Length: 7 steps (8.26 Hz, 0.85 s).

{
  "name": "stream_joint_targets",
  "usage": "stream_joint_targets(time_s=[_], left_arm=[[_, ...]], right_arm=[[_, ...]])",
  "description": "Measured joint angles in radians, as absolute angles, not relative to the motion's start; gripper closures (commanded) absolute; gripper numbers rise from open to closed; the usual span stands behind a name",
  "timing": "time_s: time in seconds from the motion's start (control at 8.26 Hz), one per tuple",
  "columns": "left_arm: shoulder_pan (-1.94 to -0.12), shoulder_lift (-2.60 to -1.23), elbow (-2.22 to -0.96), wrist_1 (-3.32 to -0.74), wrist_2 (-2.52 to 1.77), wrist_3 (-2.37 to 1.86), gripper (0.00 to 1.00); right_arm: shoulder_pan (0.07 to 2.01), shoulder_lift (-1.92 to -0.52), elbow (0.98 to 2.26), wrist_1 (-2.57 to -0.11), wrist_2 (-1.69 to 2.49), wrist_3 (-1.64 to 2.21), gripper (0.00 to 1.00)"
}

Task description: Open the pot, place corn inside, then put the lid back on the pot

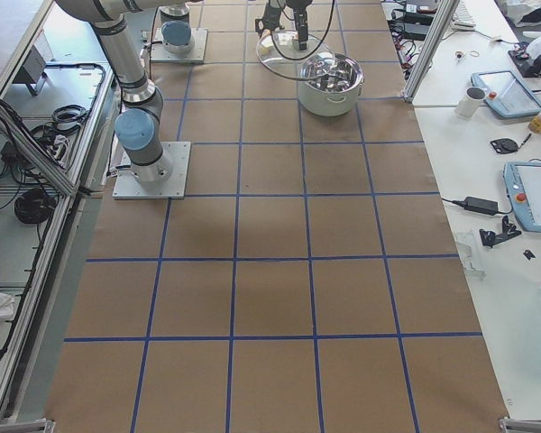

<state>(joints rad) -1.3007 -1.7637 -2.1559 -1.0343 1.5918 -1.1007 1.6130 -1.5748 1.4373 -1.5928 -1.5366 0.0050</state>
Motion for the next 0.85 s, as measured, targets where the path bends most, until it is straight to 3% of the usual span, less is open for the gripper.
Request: stream_joint_targets(time_s=[0.36,0.85], left_arm=[[-1.300,-1.724,-2.050,-1.205,1.652,-1.111,1.00],[-1.346,-1.721,-1.676,-1.505,1.633,-1.227,1.00]], right_arm=[[1.596,-1.592,1.442,-1.562,-1.538,-0.009,0.49],[1.594,-1.595,1.446,-1.559,-1.539,-0.011,0.49]])
